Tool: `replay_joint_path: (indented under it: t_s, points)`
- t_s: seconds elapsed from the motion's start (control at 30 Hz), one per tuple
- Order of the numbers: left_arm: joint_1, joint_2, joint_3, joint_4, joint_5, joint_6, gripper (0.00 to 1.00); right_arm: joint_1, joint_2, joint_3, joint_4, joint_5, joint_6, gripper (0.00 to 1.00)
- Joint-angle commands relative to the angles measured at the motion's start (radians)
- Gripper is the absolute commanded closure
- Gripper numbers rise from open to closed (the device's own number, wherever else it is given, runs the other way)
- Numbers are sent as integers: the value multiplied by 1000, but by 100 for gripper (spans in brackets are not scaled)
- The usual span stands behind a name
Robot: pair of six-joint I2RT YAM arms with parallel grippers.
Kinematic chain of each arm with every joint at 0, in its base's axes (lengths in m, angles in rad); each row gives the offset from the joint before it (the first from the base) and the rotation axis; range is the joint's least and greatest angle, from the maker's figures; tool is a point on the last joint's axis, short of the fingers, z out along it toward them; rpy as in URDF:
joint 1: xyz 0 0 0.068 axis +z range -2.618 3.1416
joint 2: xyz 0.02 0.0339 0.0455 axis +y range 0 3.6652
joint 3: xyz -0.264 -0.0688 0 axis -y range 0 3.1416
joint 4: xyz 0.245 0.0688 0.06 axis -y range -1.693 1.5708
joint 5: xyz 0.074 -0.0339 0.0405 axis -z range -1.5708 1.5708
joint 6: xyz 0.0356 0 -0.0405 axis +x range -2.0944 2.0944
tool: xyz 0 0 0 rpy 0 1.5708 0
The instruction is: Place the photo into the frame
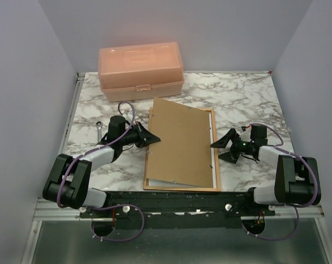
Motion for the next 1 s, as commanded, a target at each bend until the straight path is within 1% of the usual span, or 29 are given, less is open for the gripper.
replay_joint_path:
  t_s: [0.0, 0.67, 0.8, 0.97]
  points:
    - [-6, 29, 15, 53, 4, 44, 100, 3, 45, -36, -40, 56, -39, 11]
    - [-48, 156, -52, 179, -36, 28, 100, 3, 58, -73, 26, 14, -7, 13]
    - [-62, 180, -35, 165, -35, 49, 100, 3, 68, -74, 31, 14, -9, 13]
    - [-72, 201, 9, 67, -27, 127, 100, 3, 81, -64, 31, 14, -13, 13]
